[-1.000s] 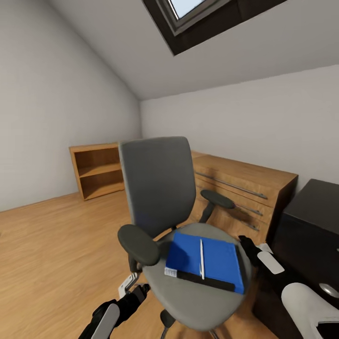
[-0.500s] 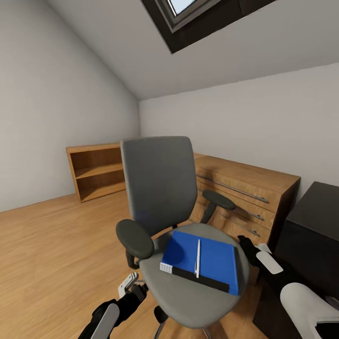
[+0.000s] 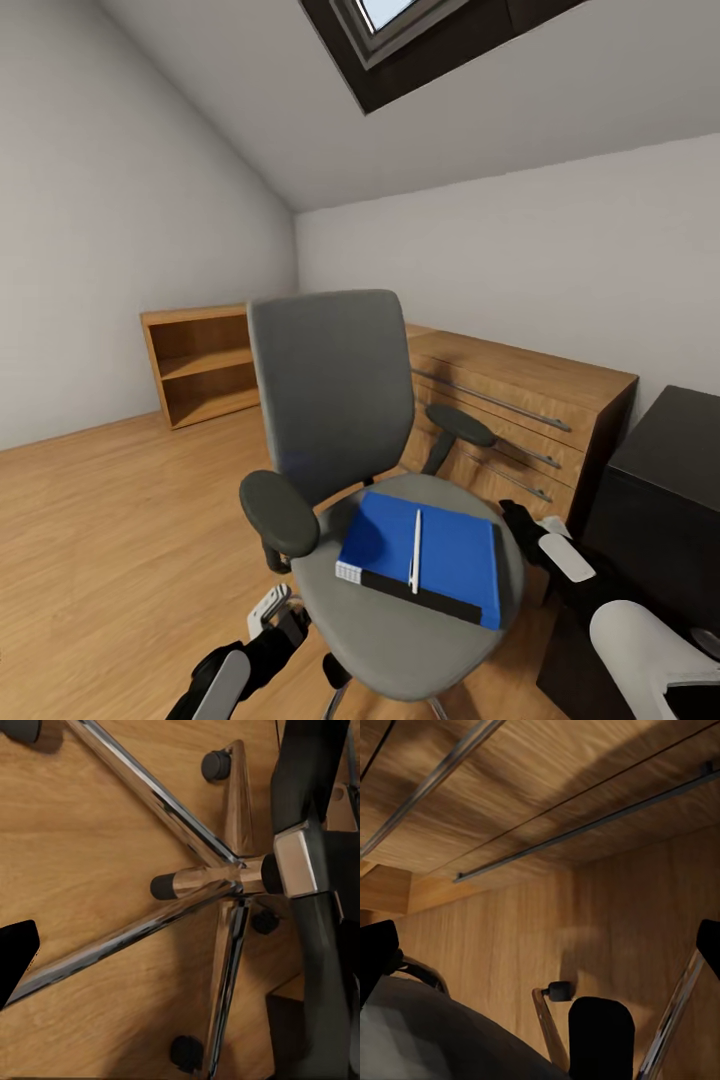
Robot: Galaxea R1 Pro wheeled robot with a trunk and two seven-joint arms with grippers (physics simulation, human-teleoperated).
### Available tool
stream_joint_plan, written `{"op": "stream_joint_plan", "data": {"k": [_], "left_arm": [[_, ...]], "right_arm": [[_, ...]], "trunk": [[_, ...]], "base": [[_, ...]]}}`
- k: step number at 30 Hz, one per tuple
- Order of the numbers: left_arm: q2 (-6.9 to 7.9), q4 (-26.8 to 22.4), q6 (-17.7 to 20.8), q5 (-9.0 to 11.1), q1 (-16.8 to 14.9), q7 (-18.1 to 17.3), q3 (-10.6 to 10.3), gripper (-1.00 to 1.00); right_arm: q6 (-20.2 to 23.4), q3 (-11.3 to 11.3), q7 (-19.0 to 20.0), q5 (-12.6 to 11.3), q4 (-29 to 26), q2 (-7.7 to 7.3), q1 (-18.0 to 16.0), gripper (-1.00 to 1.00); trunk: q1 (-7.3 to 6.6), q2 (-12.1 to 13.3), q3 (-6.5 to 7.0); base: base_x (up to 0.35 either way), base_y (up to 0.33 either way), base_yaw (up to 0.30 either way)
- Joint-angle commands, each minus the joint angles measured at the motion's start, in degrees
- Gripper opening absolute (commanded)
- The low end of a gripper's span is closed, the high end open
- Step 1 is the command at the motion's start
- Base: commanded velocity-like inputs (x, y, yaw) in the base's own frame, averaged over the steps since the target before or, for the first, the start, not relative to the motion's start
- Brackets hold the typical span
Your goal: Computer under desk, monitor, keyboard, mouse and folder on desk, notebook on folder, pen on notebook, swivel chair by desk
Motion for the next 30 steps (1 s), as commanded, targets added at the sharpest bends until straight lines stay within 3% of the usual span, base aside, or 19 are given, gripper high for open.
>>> {"op": "stream_joint_plan", "data": {"k": [1,7,22,30], "left_arm": [[0.03,-0.1,0.1,0.8,0.0,0.5,-0.1,1.00],[0.11,0.3,0.1,0.9,0.2,0.6,0.0,1.00],[0.12,0.3,0.1,0.9,0.2,0.5,0.1,1.00],[0.12,0.3,0.1,0.9,0.2,0.5,0.1,1.00]], "right_arm": [[0.1,0.4,-0.5,-0.2,-0.1,-0.04,0.0,1.00],[0.1,0.4,-0.5,1.8,-0.1,0.11,0.0,1.00],[0.1,0.4,-0.5,2.1,-0.1,0.12,0.0,1.00],[0.1,0.3,-0.5,2.1,-0.1,0.38,0.0,1.00]], "trunk": [[-0.01,0.0,-0.06],[-0.01,0.0,-0.06],[-0.01,0.0,-0.06],[-0.01,0.0,-0.06]], "base": [[-0.005,0.000,0.000],[-0.151,-0.016,0.000],[-0.033,-0.004,0.000],[-0.185,0.000,0.000]]}}
